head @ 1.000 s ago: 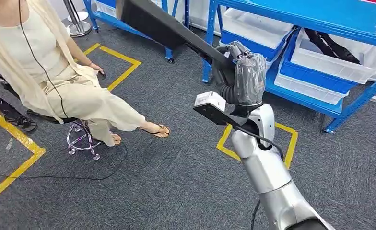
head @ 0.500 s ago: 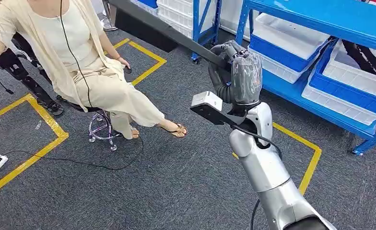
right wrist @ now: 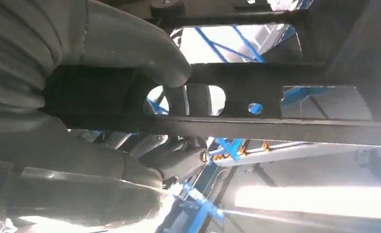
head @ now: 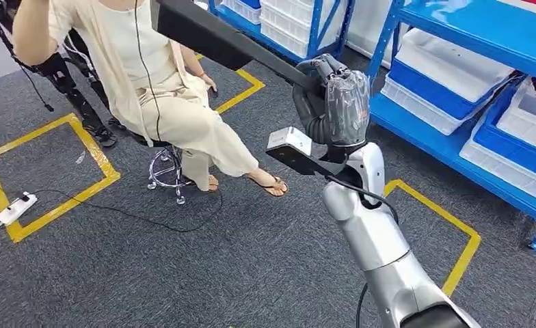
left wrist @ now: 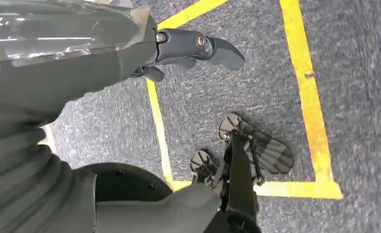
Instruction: Take the parts from the cabinet and place them on the table.
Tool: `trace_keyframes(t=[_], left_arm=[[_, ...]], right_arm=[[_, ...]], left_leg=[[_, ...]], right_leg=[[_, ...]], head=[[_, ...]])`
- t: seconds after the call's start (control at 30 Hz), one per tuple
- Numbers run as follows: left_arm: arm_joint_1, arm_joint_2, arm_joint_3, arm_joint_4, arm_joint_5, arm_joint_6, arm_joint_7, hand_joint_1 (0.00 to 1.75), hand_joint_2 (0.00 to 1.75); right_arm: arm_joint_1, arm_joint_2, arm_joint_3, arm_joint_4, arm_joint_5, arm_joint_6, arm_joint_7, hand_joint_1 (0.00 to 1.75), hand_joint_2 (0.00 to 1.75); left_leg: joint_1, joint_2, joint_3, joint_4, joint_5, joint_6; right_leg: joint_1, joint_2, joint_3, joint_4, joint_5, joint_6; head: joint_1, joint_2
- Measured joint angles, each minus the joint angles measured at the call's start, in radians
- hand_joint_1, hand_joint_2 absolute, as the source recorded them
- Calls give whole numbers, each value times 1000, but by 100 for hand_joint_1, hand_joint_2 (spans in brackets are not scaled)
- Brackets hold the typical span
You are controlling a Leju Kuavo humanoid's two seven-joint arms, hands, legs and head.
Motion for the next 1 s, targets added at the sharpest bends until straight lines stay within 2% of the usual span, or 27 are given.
trace_keyframes(t=[0.03,0.07,0.1,0.13,0.17,0.2,0.23,0.3,0.33,0.37,0.4,0.47,0.5,0.53,0.57,0.6,0.63,0.67,0.7,0.73,0.77,0.8,0.83,0.87,0.9,0.93,1.0], left_arm=[[0,0,0,0,0,-1,0,0,175],[0,0,0,0,0,-2,0,0,175],[-1,1,0,0,-2,-3,-1,0,175],[-1,2,0,0,-3,-5,-1,0,175],[-1,2,0,0,-3,-6,-1,0,175],[0,2,0,0,-3,-8,-1,0,175],[1,2,0,0,-3,-8,-1,0,175],[1,2,0,0,-7,-10,-1,0,175],[1,2,0,0,-8,-10,-2,0,175],[0,-1,0,0,-8,-10,-2,0,175],[0,0,-1,0,-8,-10,-2,0,175],[3,0,-1,0,-8,-12,-2,0,175],[5,0,-1,0,-9,-13,-3,0,175],[6,4,-1,-1,-9,-13,-4,0,175],[6,3,-1,-1,-9,-13,-5,0,175],[5,3,-1,-1,-9,-13,-5,0,175],[4,3,-1,-1,-9,-14,-5,0,175],[4,3,-1,-1,-9,-14,-6,0,175],[5,3,-1,-1,-9,-14,-6,0,175],[5,4,-1,-1,-9,-16,-6,0,175],[5,4,-1,-1,-9,-17,-6,0,175],[5,5,-1,-1,-9,-18,-8,0,175],[5,5,-1,-1,-9,-18,-9,0,175],[3,3,-1,0,-9,-19,-10,0,175],[2,3,-1,0,-9,-19,-10,0,175],[2,3,-1,0,-9,-19,-10,0,175],[3,3,-1,0,-9,-19,-10,0,175]], right_arm=[[0,-2,0,0,0,-1,2,175,175],[0,-3,0,0,1,-1,2,175,175],[1,-9,0,0,2,-2,2,175,175],[4,-13,0,0,2,-2,5,175,175],[7,-16,0,0,4,-2,6,175,175],[12,-18,0,0,5,-3,8,175,175],[14,-18,0,0,6,-3,9,175,175],[13,-19,0,0,7,-5,11,175,175],[11,-19,0,0,8,-5,11,175,175],[11,-18,0,0,8,-5,11,175,175],[8,-19,0,-2,9,-6,11,175,175],[7,-18,2,-3,11,-7,11,175,175],[6,-15,3,-3,13,-7,11,175,175],[5,-13,3,-3,13,-8,13,175,175],[4,-10,3,-4,15,-8,14,175,175],[4,-9,3,-5,14,-9,14,175,175],[4,-9,3,-5,14,-10,14,175,175],[4,-9,3,-5,14,-10,14,175,175],[6,-8,3,-5,15,-10,15,175,175],[6,-8,4,-5,17,-10,16,175,175],[6,-8,4,-5,17,-10,16,175,175],[6,-7,4,-5,18,-10,17,175,175],[5,-7,5,-5,19,-9,19,175,175],[3,-6,5,-6,21,-9,21,175,175],[0,-8,5,-6,21,-8,24,175,175],[-2,-6,6,-7,23,-7,25,175,175],[-3,-5,8,-7,24,-7,26,175,175]], left_leg=[[0,-7,3,-3,4,6],[0,-14,2,-4,6,15],[-2,-26,1,-4,7,18],[-3,-38,-1,-3,8,21],[-5,-51,-2,-3,8,22],[-8,-64,-2,-3,9,23],[-10,-76,-2,-2,9,24],[-16,-102,0,-2,11,25],[-14,-112,0,-2,12,24],[-20,-120,-3,2,12,20],[-19,-129,-5,2,11,17],[-14,-145,-10,-2,17,7],[-18,-156,-13,-2,17,1],[-15,-138,-16,12,9,1],[-19,-88,-37,56,-25,-8],[-16,-61,-67,115,-58,-15],[-8,-42,-112,206,-99,-23],[-3,-35,-150,276,-124,-29],[3,-29,-172,316,-128,-35],[11,-25,-165,296,-106,-41],[17,-21,-138,241,-73,-45],[22,-8,-85,143,-28,-50],[25,13,-37,61,3,-53],[20,45,-10,12,1,-55],[17,27,-12,11,6,-42],[13,19,-15,12,4,-33],[1,-1,-15,10,4,-16]], right_leg=[[-7,39,-14,22,-13,1],[-9,72,-35,73,-40,-5],[-9,88,-77,162,-79,-13],[-10,93,-121,246,-109,-17],[-9,95,-157,311,-127,-16],[-7,98,-173,330,-124,-12],[-6,101,-163,304,-107,-6],[0,113,-80,129,-33,2],[2,147,-36,37,-2,-2],[4,177,-24,5,9,-14],[5,169,-19,1,16,-25],[12,156,-20,2,19,-33],[-2,144,-13,-7,24,-41],[-12,131,-7,-15,30,-45],[-13,121,-4,-18,29,-55],[-12,113,-3,-18,28,-56],[-10,101,-2,-18,27,-57],[-9,90,-2,-18,25,-58],[-9,80,-2,-17,25,-58],[-10,69,-2,-17,24,-58],[-12,62,-1,-16,20,-53],[-14,52,3,-16,17,-47],[-15,45,7,-14,12,-40],[-7,40,6,-11,6,-32],[0,34,6,-7,1,-24],[0,27,7,-8,0,-21],[2,9,13,-13,-2,-5]], head=[[3,0],[2,0],[5,0],[5,0],[6,0],[5,0],[6,0],[5,0],[7,0],[3,0],[6,0],[6,0],[5,0],[5,0],[-2,0],[-7,0],[-5,0],[-6,0],[-7,0],[-6,0],[-7,0],[-6,0],[-7,0],[-8,0],[-3,0],[5,0],[4,0]])
